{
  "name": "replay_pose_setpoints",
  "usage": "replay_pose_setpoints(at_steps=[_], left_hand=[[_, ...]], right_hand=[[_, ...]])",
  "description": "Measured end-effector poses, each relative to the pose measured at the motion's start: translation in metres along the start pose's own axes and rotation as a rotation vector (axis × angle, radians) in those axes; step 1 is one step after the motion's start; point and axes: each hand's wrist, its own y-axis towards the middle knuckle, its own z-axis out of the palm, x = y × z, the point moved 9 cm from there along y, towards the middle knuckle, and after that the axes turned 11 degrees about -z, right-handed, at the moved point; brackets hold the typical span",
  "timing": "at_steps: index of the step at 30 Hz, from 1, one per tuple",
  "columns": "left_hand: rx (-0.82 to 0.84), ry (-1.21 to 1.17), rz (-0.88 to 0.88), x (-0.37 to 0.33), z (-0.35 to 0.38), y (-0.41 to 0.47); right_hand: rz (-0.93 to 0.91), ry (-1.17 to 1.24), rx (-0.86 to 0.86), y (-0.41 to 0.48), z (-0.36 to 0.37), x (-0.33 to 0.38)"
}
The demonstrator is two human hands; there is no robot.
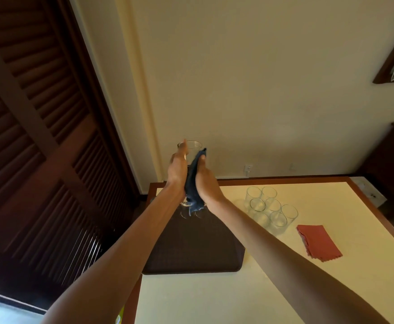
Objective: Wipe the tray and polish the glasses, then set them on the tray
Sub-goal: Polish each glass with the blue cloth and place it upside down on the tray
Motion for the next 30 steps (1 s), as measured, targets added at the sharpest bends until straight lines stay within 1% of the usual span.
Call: replay_pose_setpoints(at_steps=[2, 4, 6, 7, 10, 13, 15, 17, 18, 20, 23, 25, 26, 27, 30], left_hand=[[-0.004, 0.013, 0.031, -0.004, -0.004, -0.008], [-0.026, -0.010, 0.033, -0.003, -0.008, -0.007], [0.001, -0.035, 0.038, -0.002, -0.005, -0.007], [0.017, -0.035, 0.044, -0.003, -0.003, -0.007], [0.017, -0.025, 0.078, -0.008, 0.001, -0.012], [0.022, -0.029, 0.078, -0.016, 0.003, -0.015], [-0.007, -0.051, 0.045, -0.016, 0.000, -0.012], [-0.065, -0.029, 0.037, -0.015, -0.008, 0.000], [-0.068, -0.005, 0.036, -0.015, -0.009, 0.000], [-0.020, -0.008, 0.027, -0.017, -0.006, -0.009], [0.008, -0.070, 0.046, -0.015, -0.004, -0.004], [0.005, -0.101, 0.071, -0.015, -0.003, -0.005], [0.009, -0.101, 0.071, -0.014, -0.001, -0.004], [0.011, -0.091, 0.066, -0.014, 0.001, -0.004], [-0.003, -0.040, 0.060, -0.015, 0.004, -0.006]], right_hand=[[-0.164, -0.078, -0.018, -0.007, 0.000, 0.010], [-0.353, -0.101, -0.078, -0.010, -0.001, 0.033], [-0.453, -0.093, -0.113, -0.004, -0.005, 0.050], [-0.442, -0.105, -0.133, 0.003, -0.008, 0.054], [-0.279, -0.055, -0.141, 0.025, -0.018, 0.049], [-0.118, 0.040, -0.097, 0.029, -0.013, 0.040], [-0.058, 0.026, -0.062, 0.025, -0.006, 0.031], [-0.059, -0.029, -0.028, 0.017, -0.003, 0.027], [-0.086, -0.070, -0.005, 0.012, -0.001, 0.026], [-0.166, -0.128, 0.014, 0.005, 0.005, 0.026], [-0.350, -0.138, -0.064, 0.002, 0.005, 0.044], [-0.450, -0.193, -0.121, 0.007, 0.001, 0.060], [-0.452, -0.208, -0.134, 0.011, -0.002, 0.064], [-0.414, -0.202, -0.142, 0.016, -0.006, 0.065], [-0.223, -0.080, -0.113, 0.036, -0.015, 0.048]])
